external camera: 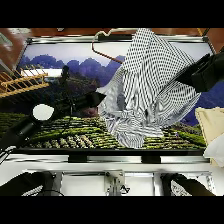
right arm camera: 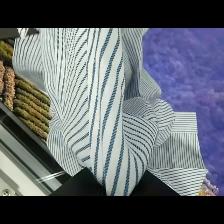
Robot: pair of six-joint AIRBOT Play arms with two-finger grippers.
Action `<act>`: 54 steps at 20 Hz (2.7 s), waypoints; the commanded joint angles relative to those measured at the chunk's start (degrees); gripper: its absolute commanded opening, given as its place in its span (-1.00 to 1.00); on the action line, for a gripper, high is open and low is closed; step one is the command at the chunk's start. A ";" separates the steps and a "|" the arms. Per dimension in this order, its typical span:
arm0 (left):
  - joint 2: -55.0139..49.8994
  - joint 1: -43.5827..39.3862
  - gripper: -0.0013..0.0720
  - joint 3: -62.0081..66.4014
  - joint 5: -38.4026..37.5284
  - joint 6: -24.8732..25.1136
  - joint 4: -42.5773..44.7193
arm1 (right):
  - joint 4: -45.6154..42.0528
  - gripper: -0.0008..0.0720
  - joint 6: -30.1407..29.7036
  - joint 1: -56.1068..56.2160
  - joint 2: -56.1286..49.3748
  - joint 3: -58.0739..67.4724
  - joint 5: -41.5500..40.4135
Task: Fold the shirts.
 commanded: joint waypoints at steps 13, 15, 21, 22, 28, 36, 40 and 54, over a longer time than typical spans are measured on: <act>-3.23 26.23 -0.81 19.02 -6.67 1.73 -1.97 | 13.44 -0.77 -3.30 0.07 0.04 0.04 -4.00; -4.52 26.23 -0.81 20.76 -7.17 1.70 -2.01 | 13.38 -0.77 -4.02 0.07 0.04 0.04 -4.02; -5.20 26.25 -0.81 25.55 -7.15 6.58 -2.03 | 9.40 -0.77 -4.00 0.09 -0.20 0.04 -2.08; -5.25 26.25 -0.81 26.86 -7.15 6.97 -2.03 | 9.18 -0.77 -3.85 0.09 -0.55 0.04 -0.79; -5.18 26.08 -0.81 34.86 -13.00 8.00 -2.03 | -0.94 -0.77 -2.08 6.60 -2.78 0.04 -4.11; -4.98 15.28 -0.81 41.70 -25.81 12.59 -2.03 | -4.70 -0.77 2.71 18.36 -6.23 0.04 -20.13; -4.98 10.19 -0.81 41.70 -33.03 14.12 1.27 | -6.60 -0.77 3.61 21.70 -6.12 0.07 -25.59; -1.09 21.68 -0.81 41.70 -48.72 12.35 5.99 | -10.40 -0.77 5.68 21.68 1.14 0.04 -32.00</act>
